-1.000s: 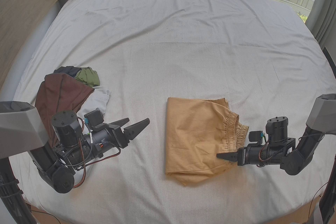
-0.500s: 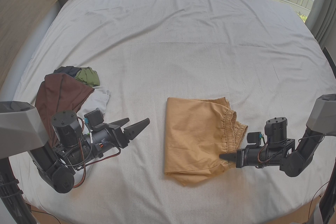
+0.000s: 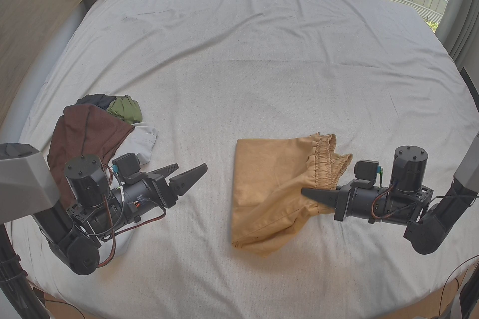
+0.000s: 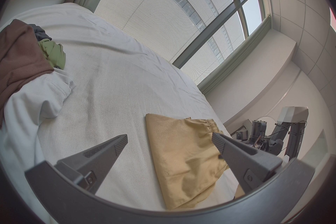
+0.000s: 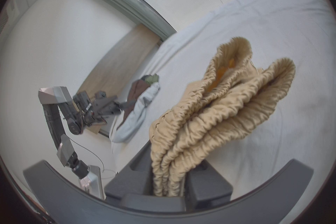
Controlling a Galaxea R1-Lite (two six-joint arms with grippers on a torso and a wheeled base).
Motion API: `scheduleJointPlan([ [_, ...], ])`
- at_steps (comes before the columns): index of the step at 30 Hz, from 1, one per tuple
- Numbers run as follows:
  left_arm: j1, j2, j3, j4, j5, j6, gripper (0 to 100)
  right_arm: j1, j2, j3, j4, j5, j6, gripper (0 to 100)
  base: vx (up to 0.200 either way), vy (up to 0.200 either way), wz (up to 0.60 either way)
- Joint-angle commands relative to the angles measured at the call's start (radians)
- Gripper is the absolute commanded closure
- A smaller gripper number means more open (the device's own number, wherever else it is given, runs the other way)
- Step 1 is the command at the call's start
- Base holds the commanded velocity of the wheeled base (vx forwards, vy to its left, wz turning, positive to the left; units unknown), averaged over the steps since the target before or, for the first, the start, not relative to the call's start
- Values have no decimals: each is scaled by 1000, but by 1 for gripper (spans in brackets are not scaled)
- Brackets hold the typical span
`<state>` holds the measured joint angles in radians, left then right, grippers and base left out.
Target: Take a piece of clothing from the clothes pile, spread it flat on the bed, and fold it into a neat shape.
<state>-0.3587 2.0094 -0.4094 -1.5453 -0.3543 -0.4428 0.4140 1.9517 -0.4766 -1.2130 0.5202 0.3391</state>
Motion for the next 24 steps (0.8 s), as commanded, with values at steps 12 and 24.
scheduleJointPlan([
  [12, 17, -35, 4, -1, -3, -4, 0, 51, -23, -13, -174, 50, 113, 100, 0, 0, 0],
  [24, 21, -35, 11, 1, -6, -4, 0, 35, -14, -128, -250, 70, 192, 100, 0, 0, 0],
])
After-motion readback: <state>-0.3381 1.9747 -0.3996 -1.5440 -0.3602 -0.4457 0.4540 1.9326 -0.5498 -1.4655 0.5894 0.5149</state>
